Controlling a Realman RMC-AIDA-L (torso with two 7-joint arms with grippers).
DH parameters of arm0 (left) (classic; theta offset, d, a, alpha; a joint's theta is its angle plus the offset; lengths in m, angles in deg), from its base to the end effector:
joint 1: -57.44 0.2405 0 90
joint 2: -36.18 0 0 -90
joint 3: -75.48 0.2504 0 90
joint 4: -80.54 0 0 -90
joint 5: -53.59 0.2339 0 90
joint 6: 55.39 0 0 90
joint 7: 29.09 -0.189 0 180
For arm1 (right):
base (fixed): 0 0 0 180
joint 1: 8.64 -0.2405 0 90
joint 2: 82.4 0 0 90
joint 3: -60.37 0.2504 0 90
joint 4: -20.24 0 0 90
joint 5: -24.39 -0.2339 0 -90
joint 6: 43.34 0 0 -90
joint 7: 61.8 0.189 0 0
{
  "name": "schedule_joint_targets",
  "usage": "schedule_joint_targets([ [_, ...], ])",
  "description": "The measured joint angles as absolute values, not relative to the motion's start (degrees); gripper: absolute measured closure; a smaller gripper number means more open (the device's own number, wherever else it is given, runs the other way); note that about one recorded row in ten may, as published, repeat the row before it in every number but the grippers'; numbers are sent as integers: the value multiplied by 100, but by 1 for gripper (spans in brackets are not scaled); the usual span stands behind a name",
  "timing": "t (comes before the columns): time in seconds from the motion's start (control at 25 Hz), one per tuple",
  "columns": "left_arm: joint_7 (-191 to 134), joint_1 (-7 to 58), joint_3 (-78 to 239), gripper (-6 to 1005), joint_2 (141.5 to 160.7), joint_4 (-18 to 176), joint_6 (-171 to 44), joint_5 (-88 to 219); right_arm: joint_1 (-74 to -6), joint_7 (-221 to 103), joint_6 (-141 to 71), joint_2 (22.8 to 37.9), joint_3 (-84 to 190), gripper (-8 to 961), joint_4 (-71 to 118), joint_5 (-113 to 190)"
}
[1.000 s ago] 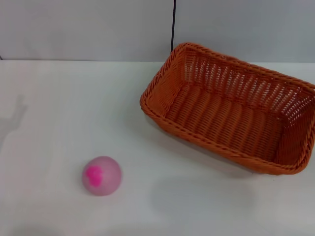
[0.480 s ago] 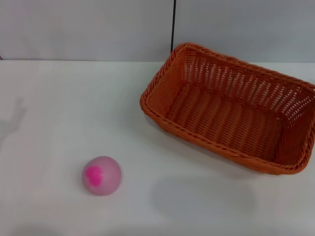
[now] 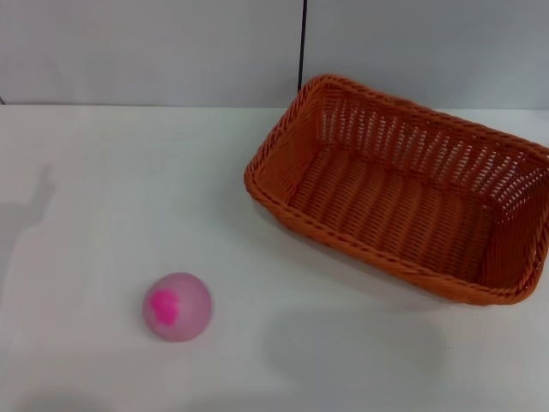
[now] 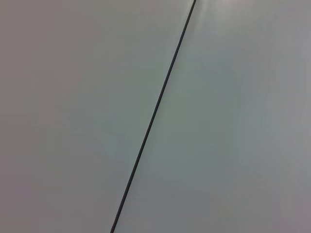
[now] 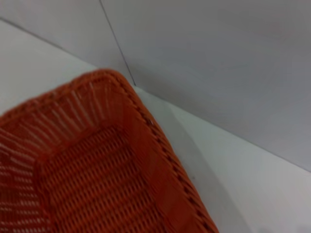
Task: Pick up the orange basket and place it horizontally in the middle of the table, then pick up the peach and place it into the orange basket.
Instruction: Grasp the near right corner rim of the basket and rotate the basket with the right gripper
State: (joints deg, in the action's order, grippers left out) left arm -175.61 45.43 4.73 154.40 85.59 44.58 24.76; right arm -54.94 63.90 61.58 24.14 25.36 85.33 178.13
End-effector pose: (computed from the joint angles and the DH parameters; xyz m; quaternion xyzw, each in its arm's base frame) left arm -0.3463 0.2778 0.0565 -0.5659 -0.2146 -0.5226 0.6004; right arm 0.2338 0.4227 0.1380 -0.8947 0.3854 -0.0755 0.2129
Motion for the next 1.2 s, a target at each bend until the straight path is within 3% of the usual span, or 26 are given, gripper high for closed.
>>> schedule_joint_targets([
  [0.12, -17561, 4541, 473, 139, 15448, 8559, 4456, 2467, -5522, 6413, 5923, 2425, 2335, 479, 8290, 17823],
  [0.32, -17561, 4540, 473, 140, 15449, 8557, 4451, 2453, -5530, 6389, 5536, 2434, 2055, 364, 7760, 17831],
  [0.88, -17530, 4554, 494, 139, 15466, 8564, 4459, 2436, -5467, 6288, 4706, 2490, 1771, 367, 6810, 17845],
  [1.2, -17520, 4579, 511, 140, 15466, 8553, 4458, 2459, -5464, 6220, 4238, 2555, 1717, 425, 6278, 17842],
])
